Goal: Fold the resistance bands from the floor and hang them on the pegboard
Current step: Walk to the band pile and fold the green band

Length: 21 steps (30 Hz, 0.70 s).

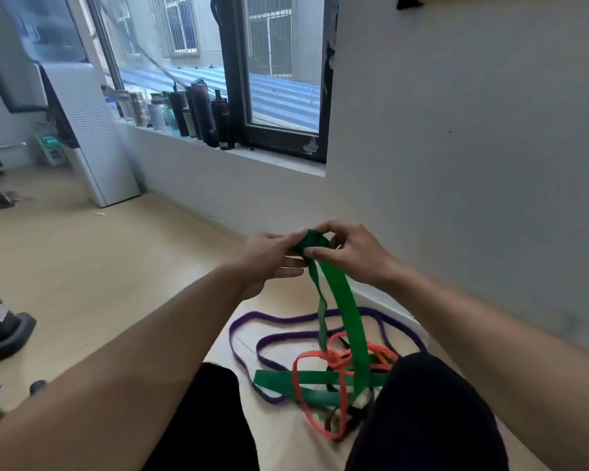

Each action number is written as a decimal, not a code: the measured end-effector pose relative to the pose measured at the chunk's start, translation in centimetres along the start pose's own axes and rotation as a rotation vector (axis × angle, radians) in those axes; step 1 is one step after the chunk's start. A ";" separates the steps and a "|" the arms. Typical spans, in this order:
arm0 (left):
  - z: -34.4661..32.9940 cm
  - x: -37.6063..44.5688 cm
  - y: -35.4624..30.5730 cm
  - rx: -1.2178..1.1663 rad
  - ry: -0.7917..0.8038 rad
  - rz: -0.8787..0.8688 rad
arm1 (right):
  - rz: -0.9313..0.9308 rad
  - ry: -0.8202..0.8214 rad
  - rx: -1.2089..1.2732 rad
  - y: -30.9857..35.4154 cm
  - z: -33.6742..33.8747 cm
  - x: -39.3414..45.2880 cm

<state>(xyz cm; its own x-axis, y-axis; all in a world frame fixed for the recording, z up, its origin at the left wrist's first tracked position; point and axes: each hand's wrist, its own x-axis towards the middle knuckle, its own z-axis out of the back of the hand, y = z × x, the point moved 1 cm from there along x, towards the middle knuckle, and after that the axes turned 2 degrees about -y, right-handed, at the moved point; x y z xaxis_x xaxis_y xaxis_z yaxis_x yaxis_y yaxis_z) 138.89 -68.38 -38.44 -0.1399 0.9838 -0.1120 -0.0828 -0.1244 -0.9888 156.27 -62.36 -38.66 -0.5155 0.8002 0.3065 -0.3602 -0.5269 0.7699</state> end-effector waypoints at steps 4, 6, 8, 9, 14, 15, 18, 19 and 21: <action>-0.6 1.5 -1.3 -0.002 -0.043 -0.018 | -0.036 -0.047 0.004 -0.7 0.9 0.3; -1.4 2.6 -1.6 0.007 -0.067 -0.047 | -0.081 -0.068 -0.018 -1.4 1.2 0.4; -2.5 3.5 -2.2 0.035 -0.081 -0.102 | -0.166 -0.025 -0.107 -2.5 1.4 0.5; -3.1 4.0 -2.7 0.031 -0.072 -0.132 | -0.199 0.014 -0.174 -3.1 1.5 0.5; -6.4 6.2 -6.7 -0.101 0.110 -0.300 | -0.279 0.061 -0.277 -6.1 3.7 0.8; -7.1 6.7 -7.1 -0.158 0.139 -0.308 | -0.301 0.027 -0.239 -7.0 4.0 0.7; -8.9 8.5 -5.4 -0.285 0.103 -0.243 | -0.344 -0.151 -0.160 -10.8 3.9 -0.8; -9.4 9.0 -3.8 -0.294 0.064 -0.198 | -0.378 -0.181 -0.168 -12.6 3.6 -1.6; -10.1 10.5 -0.3 -0.270 0.000 -0.123 | -0.462 -0.152 -0.209 -15.7 3.0 -3.2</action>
<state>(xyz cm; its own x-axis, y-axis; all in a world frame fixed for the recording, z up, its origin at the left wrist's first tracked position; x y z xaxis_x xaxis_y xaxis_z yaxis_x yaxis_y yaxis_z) 147.45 -56.70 -40.31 -0.1453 0.9893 0.0103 0.1668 0.0347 -0.9854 165.91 -55.76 -50.04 -0.1530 0.9869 0.0513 -0.6785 -0.1426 0.7207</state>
